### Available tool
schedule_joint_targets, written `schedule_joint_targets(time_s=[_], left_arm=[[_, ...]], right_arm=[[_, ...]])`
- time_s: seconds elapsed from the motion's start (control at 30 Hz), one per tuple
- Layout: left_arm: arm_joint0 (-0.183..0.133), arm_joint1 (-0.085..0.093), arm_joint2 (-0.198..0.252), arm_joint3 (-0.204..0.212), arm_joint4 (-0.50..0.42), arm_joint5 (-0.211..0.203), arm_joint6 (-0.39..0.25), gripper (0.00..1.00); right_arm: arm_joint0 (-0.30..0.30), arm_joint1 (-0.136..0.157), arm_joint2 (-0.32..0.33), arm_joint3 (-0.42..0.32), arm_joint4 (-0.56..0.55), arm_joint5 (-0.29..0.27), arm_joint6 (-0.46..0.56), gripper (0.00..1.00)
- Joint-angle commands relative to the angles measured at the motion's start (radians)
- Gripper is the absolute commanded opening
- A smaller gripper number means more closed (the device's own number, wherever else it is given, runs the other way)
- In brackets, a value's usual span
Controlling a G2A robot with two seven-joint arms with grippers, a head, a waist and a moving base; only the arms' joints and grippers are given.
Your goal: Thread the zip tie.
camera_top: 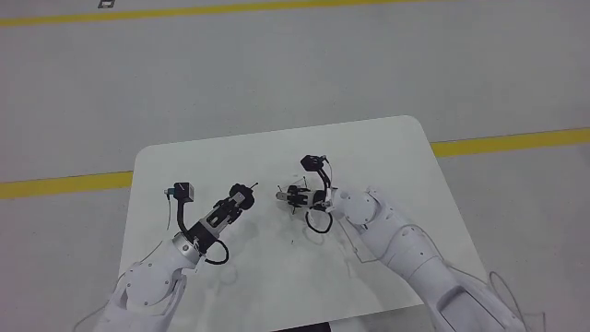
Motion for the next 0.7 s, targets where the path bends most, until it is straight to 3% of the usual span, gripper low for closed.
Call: schedule_joint_targets(time_s=[0.0,0.67], left_arm=[[0.0,0.0,0.0,0.0,0.0,0.0,0.0,0.0],[0.0,0.0,0.0,0.0,0.0,0.0,0.0,0.0]], right_arm=[[0.004,-0.001,-0.005,0.005,0.009,0.0,0.0,0.34],[0.018,0.011,-0.025,0.011,0.053,0.0,-0.002,0.15]])
